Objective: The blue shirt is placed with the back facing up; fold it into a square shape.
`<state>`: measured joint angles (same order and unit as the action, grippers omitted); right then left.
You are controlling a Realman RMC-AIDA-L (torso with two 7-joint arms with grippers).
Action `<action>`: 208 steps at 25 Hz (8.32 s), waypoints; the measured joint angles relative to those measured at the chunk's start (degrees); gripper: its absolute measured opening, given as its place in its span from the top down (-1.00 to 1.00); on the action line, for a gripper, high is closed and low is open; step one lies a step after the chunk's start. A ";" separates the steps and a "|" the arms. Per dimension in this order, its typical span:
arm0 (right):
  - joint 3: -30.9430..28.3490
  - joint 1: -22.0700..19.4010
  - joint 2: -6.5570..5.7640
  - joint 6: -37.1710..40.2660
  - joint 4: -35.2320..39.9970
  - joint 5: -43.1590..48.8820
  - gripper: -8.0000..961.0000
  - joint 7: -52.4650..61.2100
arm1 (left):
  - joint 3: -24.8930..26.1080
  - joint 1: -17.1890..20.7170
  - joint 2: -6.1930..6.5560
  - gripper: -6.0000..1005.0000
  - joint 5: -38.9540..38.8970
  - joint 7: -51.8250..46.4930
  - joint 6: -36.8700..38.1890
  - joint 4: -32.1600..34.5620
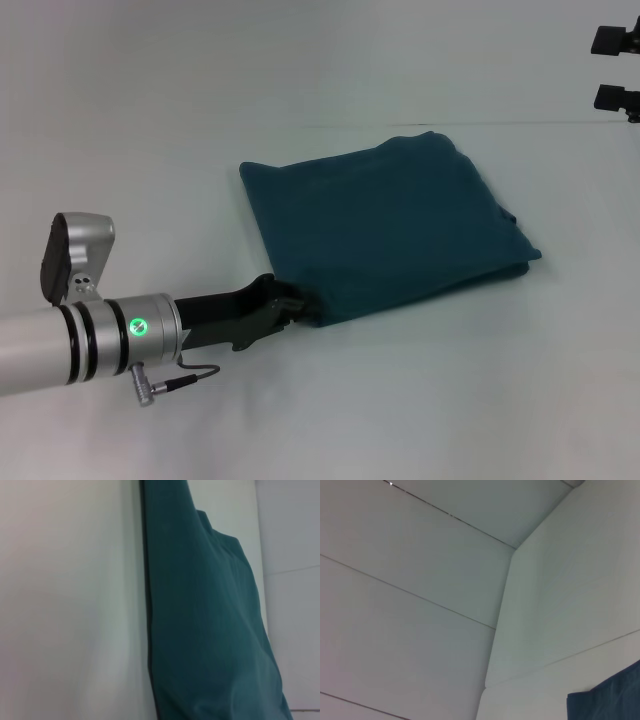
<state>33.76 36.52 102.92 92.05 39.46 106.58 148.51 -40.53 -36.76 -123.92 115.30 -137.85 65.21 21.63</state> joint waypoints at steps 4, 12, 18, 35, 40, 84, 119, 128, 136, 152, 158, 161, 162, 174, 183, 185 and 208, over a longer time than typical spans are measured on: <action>-0.37 -0.11 0.00 0.10 0.00 0.00 -0.93 0.04 | -0.59 -0.22 0.00 0.51 0.39 0.02 -0.33 0.03; -1.00 -0.23 -0.05 0.60 -0.02 0.03 -0.93 -0.02 | -0.80 -0.06 0.00 1.00 0.45 0.04 -0.66 0.08; -1.00 -0.32 -0.09 0.81 -0.06 0.03 -0.93 -0.05 | -0.75 0.95 0.06 0.98 0.46 0.52 0.82 0.91; -1.07 -0.16 0.11 1.20 -0.09 0.03 -0.92 0.16 | 0.65 8.71 0.68 0.80 0.43 1.01 7.18 7.51; -1.13 -0.29 0.18 1.23 -0.09 0.03 -0.92 0.18 | 0.21 7.91 0.57 0.74 0.45 0.76 4.61 7.16; -2.60 -0.31 0.18 1.93 -0.18 -0.06 -0.92 0.17 | 0.63 1.60 -0.09 -0.09 -0.07 0.72 -1.43 0.43; -3.27 -0.31 0.17 2.16 -1.66 -0.06 -0.93 -0.24 | 5.65 12.54 2.08 0.92 0.50 1.36 8.19 7.08; -3.27 -0.38 0.18 2.75 -1.67 -0.06 -0.93 -0.37 | 5.77 12.17 2.55 0.91 2.03 1.26 8.17 7.19; -2.56 -0.40 0.12 3.05 -1.67 0.35 -0.92 -2.75 | 8.46 15.16 4.03 0.52 3.25 3.22 13.02 15.54; 7.05 -0.65 7.50 3.95 13.56 17.78 -0.92 -35.24 | 14.58 8.84 8.94 -0.36 10.32 21.35 37.89 26.99; 9.29 0.71 12.37 1.79 18.53 20.25 -0.93 -35.91 | 6.40 4.05 9.48 -0.79 11.00 22.79 37.39 26.99; 11.32 2.09 12.96 0.95 18.36 24.66 -0.93 -34.08 | 2.88 1.82 9.70 -0.90 12.74 22.30 37.36 27.18; 11.61 2.46 13.16 0.88 18.26 25.61 -0.93 -33.63 | 1.80 1.30 9.67 -0.90 12.99 22.27 37.52 27.49; 11.42 0.92 15.92 -0.60 17.60 23.53 -0.92 -37.02 | -3.21 -2.13 6.94 -0.89 12.09 24.57 35.54 28.27; 11.43 -0.38 15.93 -2.57 14.79 20.89 -0.92 -39.88 | -2.71 -1.71 6.34 -0.89 9.59 28.17 36.79 24.04; 11.44 -0.57 15.94 -3.96 14.56 20.88 -0.92 -39.99 | -2.72 -1.69 5.82 -0.89 9.59 28.52 36.21 23.79; 10.36 -0.51 16.09 -6.04 13.36 19.92 -0.92 -40.83 | -2.46 -1.66 4.69 -0.89 9.58 27.87 32.34 23.98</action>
<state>44.12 36.01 119.00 86.01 52.82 126.50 107.68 -42.99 -38.42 -119.23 124.88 -109.98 97.55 45.61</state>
